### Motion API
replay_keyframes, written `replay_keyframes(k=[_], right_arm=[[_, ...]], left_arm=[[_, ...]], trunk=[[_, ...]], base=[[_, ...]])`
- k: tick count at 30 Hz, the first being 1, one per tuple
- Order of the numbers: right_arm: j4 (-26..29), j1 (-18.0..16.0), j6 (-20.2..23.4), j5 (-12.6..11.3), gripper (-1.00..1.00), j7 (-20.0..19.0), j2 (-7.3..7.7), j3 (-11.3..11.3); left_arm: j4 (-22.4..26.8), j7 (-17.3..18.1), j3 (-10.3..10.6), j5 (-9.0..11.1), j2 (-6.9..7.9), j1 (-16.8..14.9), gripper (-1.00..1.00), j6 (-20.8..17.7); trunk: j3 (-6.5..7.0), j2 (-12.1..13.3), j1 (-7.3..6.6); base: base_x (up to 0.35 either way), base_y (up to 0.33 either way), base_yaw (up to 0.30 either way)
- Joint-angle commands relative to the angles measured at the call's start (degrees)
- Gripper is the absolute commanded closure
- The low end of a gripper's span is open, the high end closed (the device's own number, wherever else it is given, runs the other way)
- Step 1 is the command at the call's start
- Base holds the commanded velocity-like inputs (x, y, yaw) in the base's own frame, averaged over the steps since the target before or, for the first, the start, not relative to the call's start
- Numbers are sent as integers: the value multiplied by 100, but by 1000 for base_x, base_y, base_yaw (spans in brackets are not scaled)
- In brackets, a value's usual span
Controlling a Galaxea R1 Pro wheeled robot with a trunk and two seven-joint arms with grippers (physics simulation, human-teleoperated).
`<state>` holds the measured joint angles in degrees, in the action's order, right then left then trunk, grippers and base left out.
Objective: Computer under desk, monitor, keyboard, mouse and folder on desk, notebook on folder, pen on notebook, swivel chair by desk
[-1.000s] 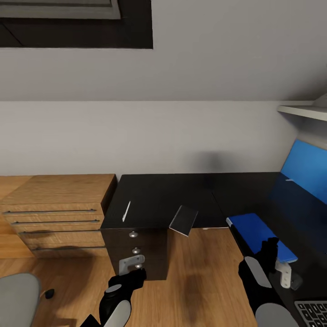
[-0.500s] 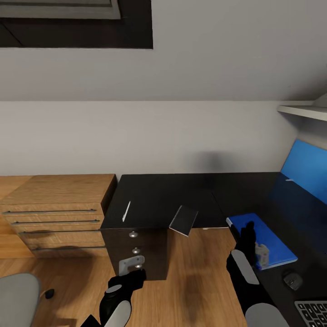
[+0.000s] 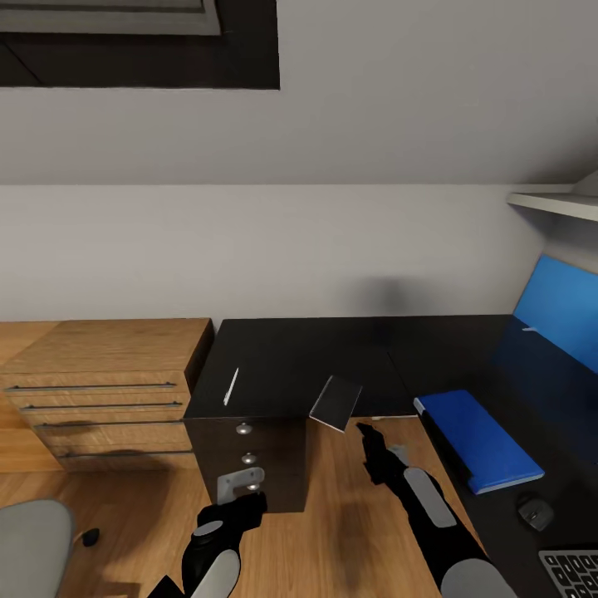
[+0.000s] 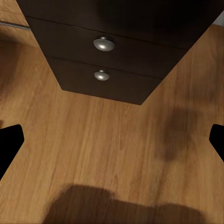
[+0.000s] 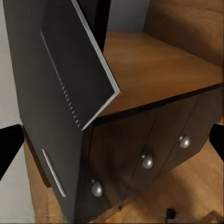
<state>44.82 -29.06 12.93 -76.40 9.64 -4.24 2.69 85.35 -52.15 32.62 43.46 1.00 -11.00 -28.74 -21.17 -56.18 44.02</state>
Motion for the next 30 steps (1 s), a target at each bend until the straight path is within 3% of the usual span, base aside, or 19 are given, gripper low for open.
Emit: replay_keyframes(k=[1,6,13,30], right_arm=[[-26,-3,227,-43,-100,27,-6,24],[-67,-3,498,-43,-100,-158,-7,25],[-94,-3,568,-46,-100,-810,-6,7],[-122,-3,579,-58,-100,-963,-7,12]], left_arm=[[8,-45,14,32,5,-7,-100,-18],[8,-42,16,31,5,-7,-100,-18],[8,-41,14,31,5,-7,-100,-18],[8,-41,8,32,5,-7,-100,-18]], trunk=[[-7,-5,1],[-7,-5,1],[-7,-5,1],[-7,-5,1]], base=[[0,0,0],[0,0,0],[0,0,0],[0,0,0]])
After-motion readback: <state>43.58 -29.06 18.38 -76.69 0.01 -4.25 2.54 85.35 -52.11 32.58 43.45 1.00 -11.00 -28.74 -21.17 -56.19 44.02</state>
